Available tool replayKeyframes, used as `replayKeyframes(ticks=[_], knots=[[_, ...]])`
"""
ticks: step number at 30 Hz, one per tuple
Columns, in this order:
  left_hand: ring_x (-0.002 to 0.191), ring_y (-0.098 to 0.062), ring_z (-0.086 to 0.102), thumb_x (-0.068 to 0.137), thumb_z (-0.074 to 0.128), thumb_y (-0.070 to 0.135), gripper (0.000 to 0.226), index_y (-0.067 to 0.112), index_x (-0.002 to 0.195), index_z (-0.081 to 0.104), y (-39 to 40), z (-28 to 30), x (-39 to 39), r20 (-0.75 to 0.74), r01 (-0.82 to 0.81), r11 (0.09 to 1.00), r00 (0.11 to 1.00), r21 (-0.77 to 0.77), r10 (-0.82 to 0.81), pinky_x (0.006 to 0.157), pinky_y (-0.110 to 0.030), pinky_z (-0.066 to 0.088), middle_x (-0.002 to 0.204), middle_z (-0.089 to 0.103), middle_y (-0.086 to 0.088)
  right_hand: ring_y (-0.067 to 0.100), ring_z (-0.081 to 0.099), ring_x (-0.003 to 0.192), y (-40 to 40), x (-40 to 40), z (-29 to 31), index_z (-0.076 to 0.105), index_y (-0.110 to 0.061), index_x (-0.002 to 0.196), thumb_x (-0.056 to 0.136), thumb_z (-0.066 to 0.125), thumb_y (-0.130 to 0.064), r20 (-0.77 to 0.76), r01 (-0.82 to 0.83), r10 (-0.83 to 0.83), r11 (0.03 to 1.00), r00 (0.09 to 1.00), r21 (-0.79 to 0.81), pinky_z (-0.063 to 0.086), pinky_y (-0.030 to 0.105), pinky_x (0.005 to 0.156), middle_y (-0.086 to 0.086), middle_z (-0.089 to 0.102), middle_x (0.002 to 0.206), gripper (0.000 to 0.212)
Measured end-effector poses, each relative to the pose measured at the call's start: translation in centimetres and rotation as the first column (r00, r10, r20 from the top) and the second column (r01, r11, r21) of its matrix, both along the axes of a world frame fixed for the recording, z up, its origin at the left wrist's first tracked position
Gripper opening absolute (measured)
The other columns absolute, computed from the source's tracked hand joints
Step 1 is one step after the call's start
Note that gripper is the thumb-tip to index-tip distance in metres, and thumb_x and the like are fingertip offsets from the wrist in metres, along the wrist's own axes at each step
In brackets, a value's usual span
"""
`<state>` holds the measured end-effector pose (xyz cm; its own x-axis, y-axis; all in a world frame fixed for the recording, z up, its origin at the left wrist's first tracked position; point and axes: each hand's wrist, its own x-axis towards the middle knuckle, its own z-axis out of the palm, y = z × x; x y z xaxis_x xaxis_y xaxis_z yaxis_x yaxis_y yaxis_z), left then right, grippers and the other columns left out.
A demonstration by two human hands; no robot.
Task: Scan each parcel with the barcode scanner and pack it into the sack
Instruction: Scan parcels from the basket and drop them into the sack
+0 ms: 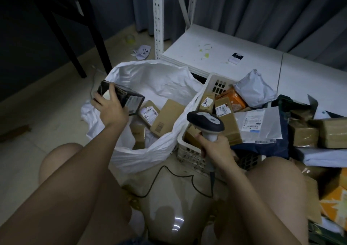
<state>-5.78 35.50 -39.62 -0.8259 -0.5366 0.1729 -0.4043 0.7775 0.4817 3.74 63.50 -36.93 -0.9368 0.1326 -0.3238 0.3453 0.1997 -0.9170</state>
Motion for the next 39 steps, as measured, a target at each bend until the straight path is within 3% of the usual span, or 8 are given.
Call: replayKeyframes(ticks=[9, 14, 19, 24, 27, 31, 36, 39], knots=[[0.128, -0.044, 0.035, 0.076, 0.076, 0.039, 0.093, 0.026, 0.149, 0.019, 1.5, -2.4, -1.5, -0.087, 0.196, 0.952, 0.980, 0.235, -0.180, 0.102, -0.051, 0.036, 0.141, 0.031, -0.023, 0.016, 0.052, 0.046, -2.5, -4.0, -1.9, 0.056, -0.013, 0.064, 0.086, 0.071, -0.018, 0.001, -0.017, 0.017, 0.999, 1.000, -0.029, 0.047, 0.030, 0.052, 0.000, 0.054, 0.047, 0.027], [0.128, -0.048, 0.032, 0.082, 0.071, 0.039, 0.086, 0.026, 0.150, 0.021, 0.7, -3.5, -3.9, 0.109, 0.047, 0.994, 0.993, -0.095, -0.037, 0.107, -0.061, 0.025, 0.145, 0.026, -0.028, 0.011, 0.050, 0.043, -2.7, -5.1, -2.0, 0.053, -0.006, 0.064, 0.088, 0.069, -0.017, 0.013, -0.025, 0.025, 0.999, 1.000, -0.029, 0.045, 0.023, 0.049, 0.003, 0.052, 0.047, 0.031], [0.131, -0.050, 0.027, 0.086, 0.067, 0.041, 0.087, 0.022, 0.153, 0.015, -1.3, -4.5, -5.5, 0.044, 0.080, 0.996, 0.996, 0.039, -0.082, 0.110, -0.059, 0.021, 0.148, 0.020, -0.031, 0.005, 0.048, 0.038, -3.6, -7.1, -1.7, 0.055, -0.004, 0.070, 0.089, 0.068, -0.019, 0.022, -0.032, 0.033, 0.999, 0.999, -0.039, 0.039, 0.011, 0.041, 0.009, 0.053, 0.054, 0.027], [0.145, -0.036, -0.017, 0.092, 0.029, 0.068, 0.071, 0.040, 0.152, 0.003, -2.8, -5.8, -7.2, 0.476, 0.200, 0.974, 0.849, 0.107, -0.227, 0.113, -0.057, -0.010, 0.159, -0.012, -0.019, 0.018, 0.049, 0.045, -4.6, -8.0, -2.9, 0.056, -0.004, 0.067, 0.089, 0.068, -0.018, 0.037, -0.051, 0.054, 0.995, 0.998, -0.088, 0.043, 0.025, 0.047, 0.008, 0.052, 0.051, 0.029], [0.141, -0.037, 0.013, 0.092, 0.052, 0.048, 0.057, 0.031, 0.144, 0.035, -3.8, -5.6, -7.0, 0.286, 0.282, 0.959, 0.922, -0.033, -0.262, 0.113, -0.055, 0.007, 0.151, 0.022, -0.021, 0.014, 0.049, 0.042, -4.8, -8.0, -3.6, 0.056, -0.002, 0.068, 0.090, 0.067, -0.016, 0.043, -0.055, 0.058, 0.997, 0.997, -0.055, 0.041, 0.021, 0.044, 0.012, 0.052, 0.053, 0.028], [0.122, -0.043, 0.038, 0.076, 0.077, 0.032, 0.067, 0.009, 0.131, 0.047, -5.0, -5.8, -6.4, -0.015, 0.046, 0.989, 0.999, -0.144, -0.049, 0.099, -0.048, 0.032, 0.131, 0.041, -0.025, 0.011, 0.051, 0.042, -5.1, -8.3, -4.6, 0.057, -0.002, 0.071, 0.089, 0.068, -0.019, 0.080, -0.034, 0.036, 0.999, 0.996, -0.028, 0.042, 0.019, 0.043, 0.014, 0.055, 0.056, 0.027], [0.140, -0.041, 0.025, 0.085, 0.069, 0.039, 0.091, 0.018, 0.152, 0.012, -7.1, -6.4, -7.1, 0.284, -0.085, 0.994, 0.957, 0.071, 0.061, 0.111, -0.053, 0.023, 0.152, 0.027, -0.020, 0.015, 0.051, 0.044, -5.7, -8.8, -4.8, 0.055, -0.003, 0.066, 0.088, 0.069, -0.020, 0.086, -0.033, 0.035, 0.999, 0.996, -0.021, 0.044, 0.028, 0.050, 0.011, 0.055, 0.054, 0.030], [0.123, -0.041, 0.048, 0.098, 0.051, 0.028, 0.051, 0.008, 0.143, 0.039, -8.7, -6.7, -7.1, 0.273, -0.093, 0.975, 0.961, 0.204, 0.035, 0.101, -0.046, 0.037, 0.134, 0.051, -0.024, 0.017, 0.050, 0.043, -6.3, -9.2, -4.5, 0.053, -0.004, 0.060, 0.088, 0.068, -0.017, 0.097, -0.019, 0.023, 0.999, 0.995, -0.041, 0.042, 0.028, 0.050, 0.010, 0.053, 0.052, 0.034]])
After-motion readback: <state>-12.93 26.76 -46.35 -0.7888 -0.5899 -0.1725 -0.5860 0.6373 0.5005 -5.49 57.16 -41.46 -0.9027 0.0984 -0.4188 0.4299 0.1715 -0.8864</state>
